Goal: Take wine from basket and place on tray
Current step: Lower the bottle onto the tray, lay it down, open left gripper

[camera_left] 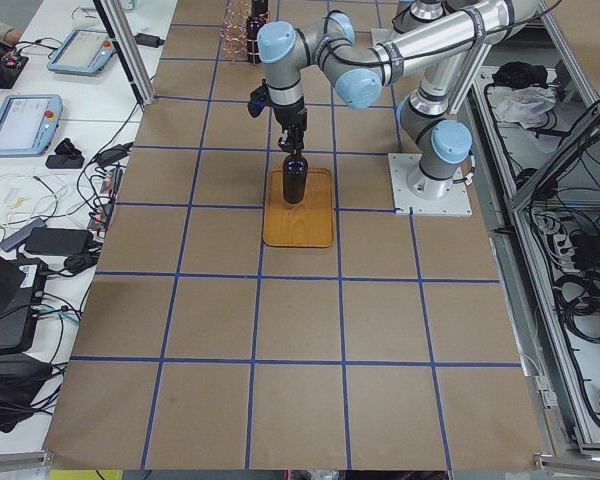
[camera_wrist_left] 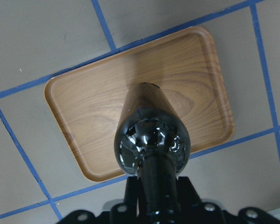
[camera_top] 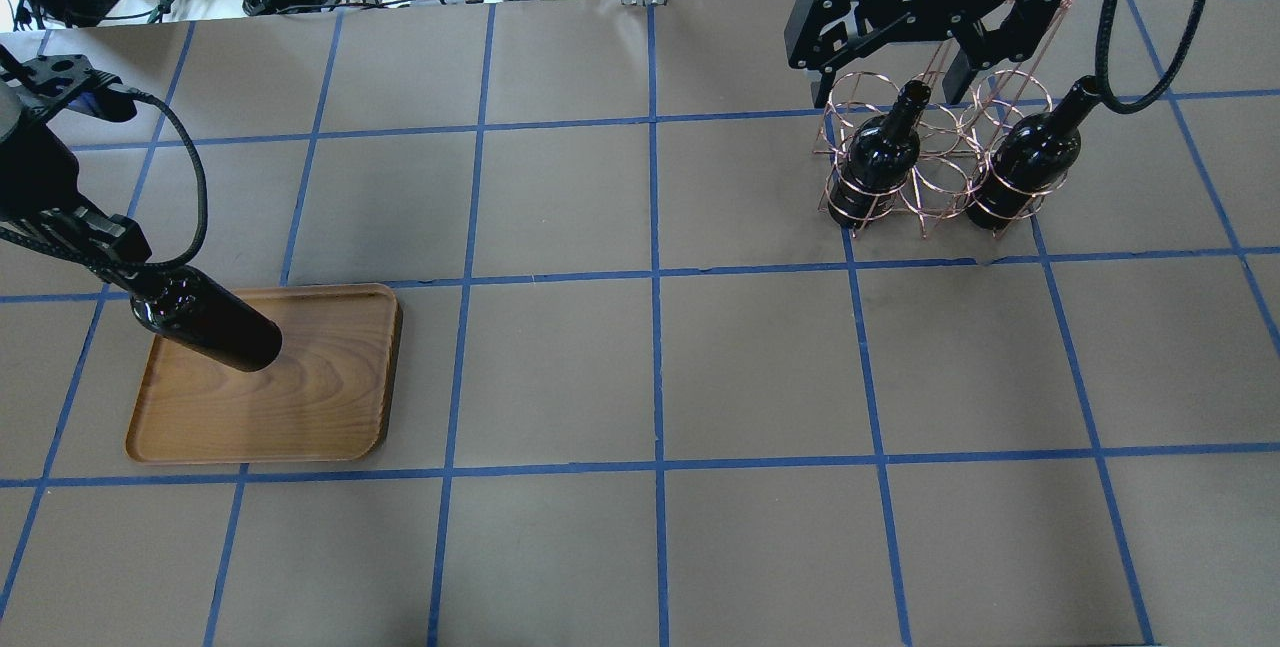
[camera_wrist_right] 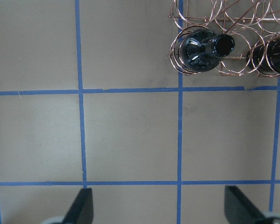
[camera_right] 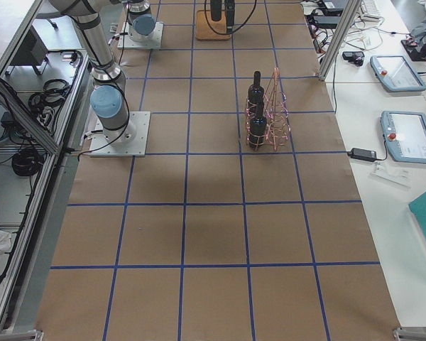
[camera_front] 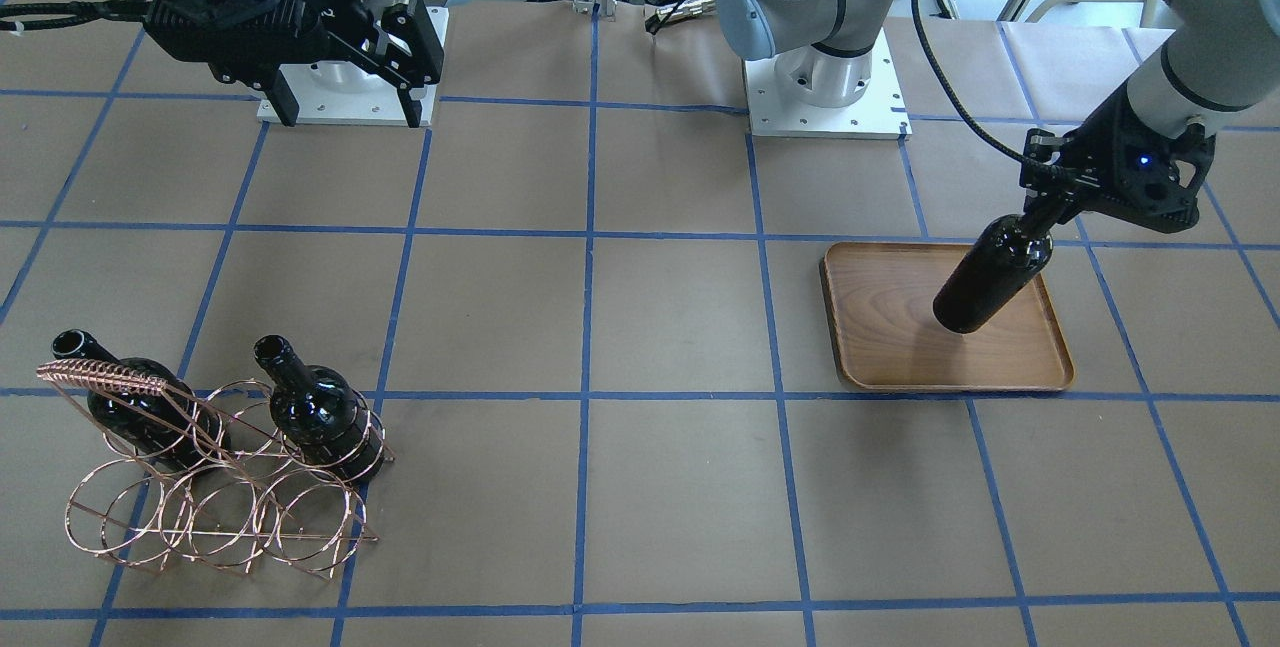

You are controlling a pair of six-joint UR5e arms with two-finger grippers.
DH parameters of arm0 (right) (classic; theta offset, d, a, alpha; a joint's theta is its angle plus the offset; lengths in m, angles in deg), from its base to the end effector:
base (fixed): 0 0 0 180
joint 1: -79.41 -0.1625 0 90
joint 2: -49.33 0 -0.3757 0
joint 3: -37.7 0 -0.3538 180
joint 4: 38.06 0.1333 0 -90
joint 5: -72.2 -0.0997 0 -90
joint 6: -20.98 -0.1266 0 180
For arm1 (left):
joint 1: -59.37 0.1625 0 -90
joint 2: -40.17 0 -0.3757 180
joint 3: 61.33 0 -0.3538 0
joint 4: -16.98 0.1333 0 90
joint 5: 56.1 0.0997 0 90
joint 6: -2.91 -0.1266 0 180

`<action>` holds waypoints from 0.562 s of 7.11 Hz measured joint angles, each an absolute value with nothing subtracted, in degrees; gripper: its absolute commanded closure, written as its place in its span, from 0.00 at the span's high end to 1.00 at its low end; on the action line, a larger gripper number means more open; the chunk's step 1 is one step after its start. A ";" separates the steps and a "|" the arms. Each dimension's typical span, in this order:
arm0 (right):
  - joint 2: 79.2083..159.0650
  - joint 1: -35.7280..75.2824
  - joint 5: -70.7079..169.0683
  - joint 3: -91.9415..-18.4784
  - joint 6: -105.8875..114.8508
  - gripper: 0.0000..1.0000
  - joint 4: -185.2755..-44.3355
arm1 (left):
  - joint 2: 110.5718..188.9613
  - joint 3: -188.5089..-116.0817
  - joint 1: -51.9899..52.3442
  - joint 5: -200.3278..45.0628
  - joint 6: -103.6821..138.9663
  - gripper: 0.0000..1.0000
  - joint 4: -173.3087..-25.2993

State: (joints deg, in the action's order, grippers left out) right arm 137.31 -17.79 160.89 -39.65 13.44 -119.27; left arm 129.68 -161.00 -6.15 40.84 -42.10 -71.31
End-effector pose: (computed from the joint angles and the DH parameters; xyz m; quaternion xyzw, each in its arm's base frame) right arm 0.1934 -0.4439 0.4799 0.0028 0.9998 -0.0145 0.0134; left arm 0.0702 -0.4389 0.3442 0.1814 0.9794 0.0879 0.0126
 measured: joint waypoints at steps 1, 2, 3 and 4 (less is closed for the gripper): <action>137.31 -17.80 160.83 -39.65 13.40 1.00 -119.27 | 130.41 -161.00 -6.13 41.08 -42.45 0.00 -71.26; 137.31 -17.80 160.70 -39.70 13.22 1.00 -119.29 | 131.02 -161.02 -6.11 41.16 -42.58 0.00 -71.30; 137.32 -17.80 160.57 -39.87 13.13 1.00 -119.39 | 131.53 -161.09 -6.11 41.21 -42.63 0.00 -71.49; 137.36 -17.80 160.62 -40.18 13.15 1.00 -119.92 | 131.96 -161.10 -6.11 41.27 -42.65 0.00 -71.74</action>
